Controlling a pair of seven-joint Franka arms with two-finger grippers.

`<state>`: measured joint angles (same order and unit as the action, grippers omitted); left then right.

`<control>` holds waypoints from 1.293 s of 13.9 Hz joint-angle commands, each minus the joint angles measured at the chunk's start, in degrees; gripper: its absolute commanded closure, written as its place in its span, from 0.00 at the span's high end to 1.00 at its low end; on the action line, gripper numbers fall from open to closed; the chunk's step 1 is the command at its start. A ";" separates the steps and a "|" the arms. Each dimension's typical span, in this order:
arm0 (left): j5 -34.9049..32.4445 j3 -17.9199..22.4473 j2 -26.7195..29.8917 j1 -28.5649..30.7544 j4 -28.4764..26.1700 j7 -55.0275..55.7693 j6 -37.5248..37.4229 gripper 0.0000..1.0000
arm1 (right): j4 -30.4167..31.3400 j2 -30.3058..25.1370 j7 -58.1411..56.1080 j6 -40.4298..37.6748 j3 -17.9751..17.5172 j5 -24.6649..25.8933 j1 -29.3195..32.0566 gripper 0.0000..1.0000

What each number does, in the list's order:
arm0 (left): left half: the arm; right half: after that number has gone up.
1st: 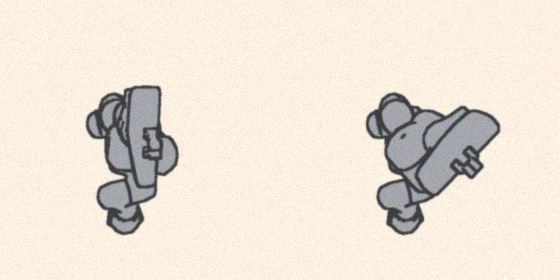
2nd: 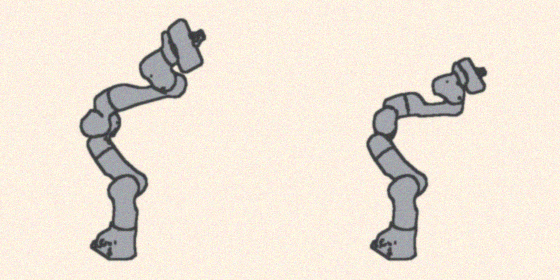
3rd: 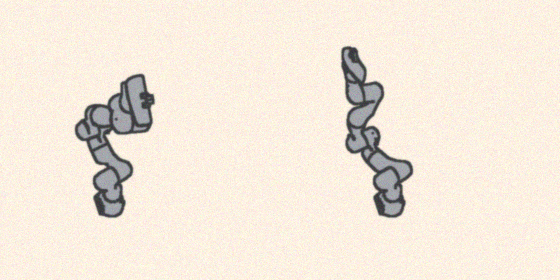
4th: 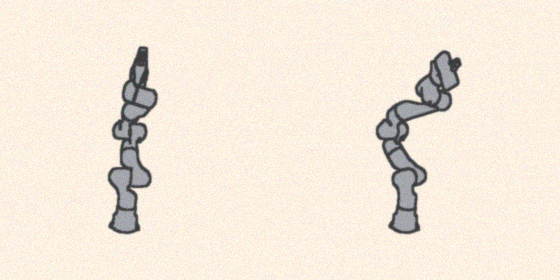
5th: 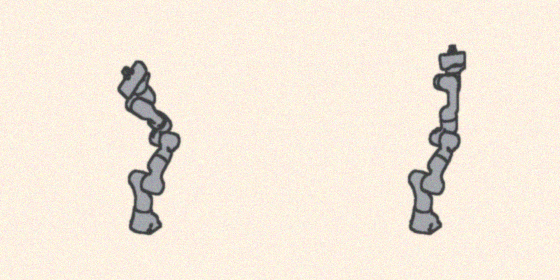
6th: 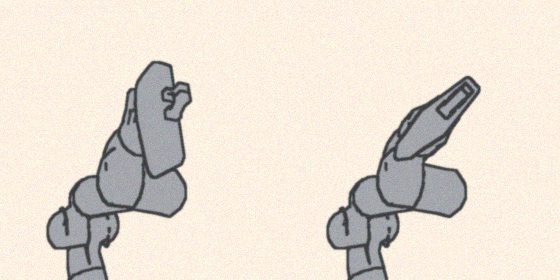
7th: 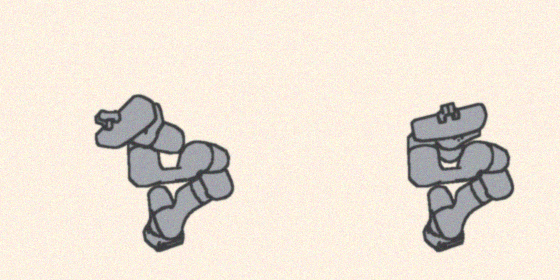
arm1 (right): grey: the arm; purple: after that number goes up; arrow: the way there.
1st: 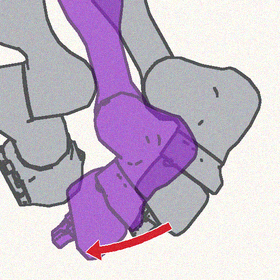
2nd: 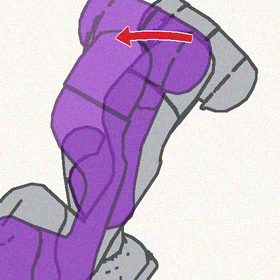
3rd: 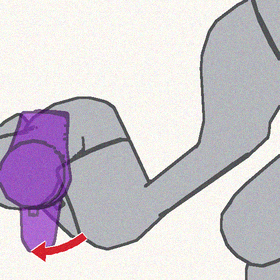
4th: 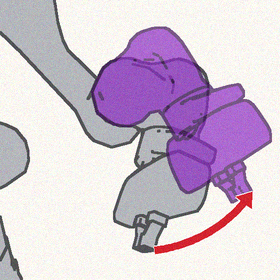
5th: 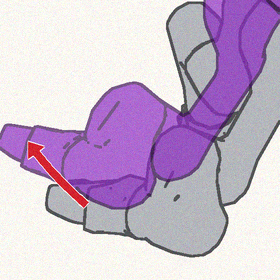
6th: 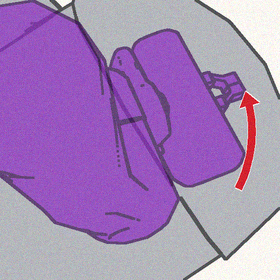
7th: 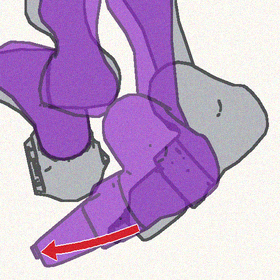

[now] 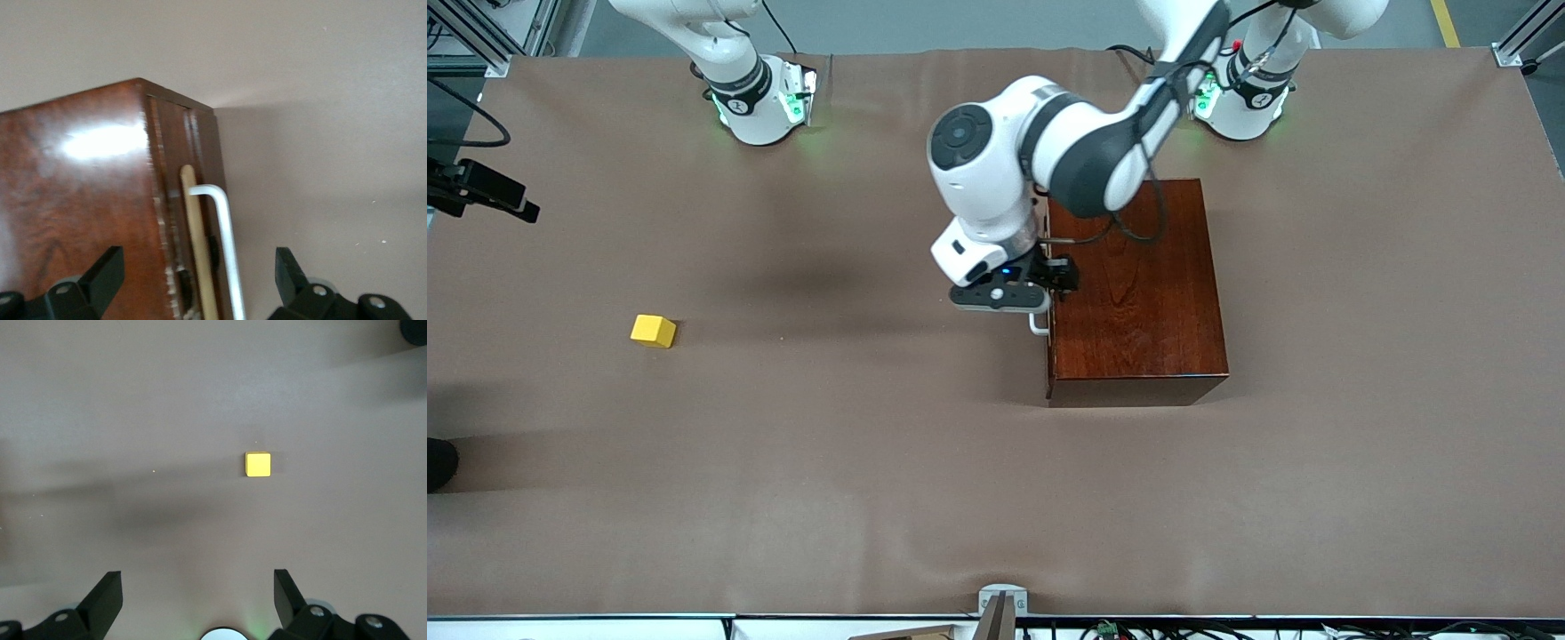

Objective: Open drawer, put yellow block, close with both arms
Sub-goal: 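Reach the left gripper to the white drawer handle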

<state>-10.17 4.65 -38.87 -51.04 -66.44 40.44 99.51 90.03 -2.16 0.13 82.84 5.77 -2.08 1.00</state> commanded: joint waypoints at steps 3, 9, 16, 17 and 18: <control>-1.43 0.88 -6.38 -1.95 4.72 6.74 3.32 1.00 | 1.55 -1.53 0.31 -0.05 -0.15 0.15 -0.12 1.00; -1.44 1.32 -8.42 -3.54 4.83 10.80 0.61 1.00 | 1.55 -1.53 0.31 -0.49 -0.15 0.15 -0.12 1.00; -1.26 1.23 -9.29 -4.24 4.39 13.95 -3.80 1.00 | 1.46 -1.44 0.31 -0.58 -0.15 0.15 -0.12 1.00; -1.26 1.23 -9.47 -4.24 4.39 14.66 -3.63 1.00 | 1.46 -1.44 0.31 -0.58 -0.15 0.15 -0.12 1.00; -1.17 1.23 -9.65 -4.24 4.39 14.76 -3.62 1.00 | 1.46 -1.44 0.31 -0.66 -0.15 0.15 -0.12 1.00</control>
<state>-10.18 5.25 -47.09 -54.61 -63.70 53.67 96.67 90.15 -2.16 0.13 82.21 5.75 -2.08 1.00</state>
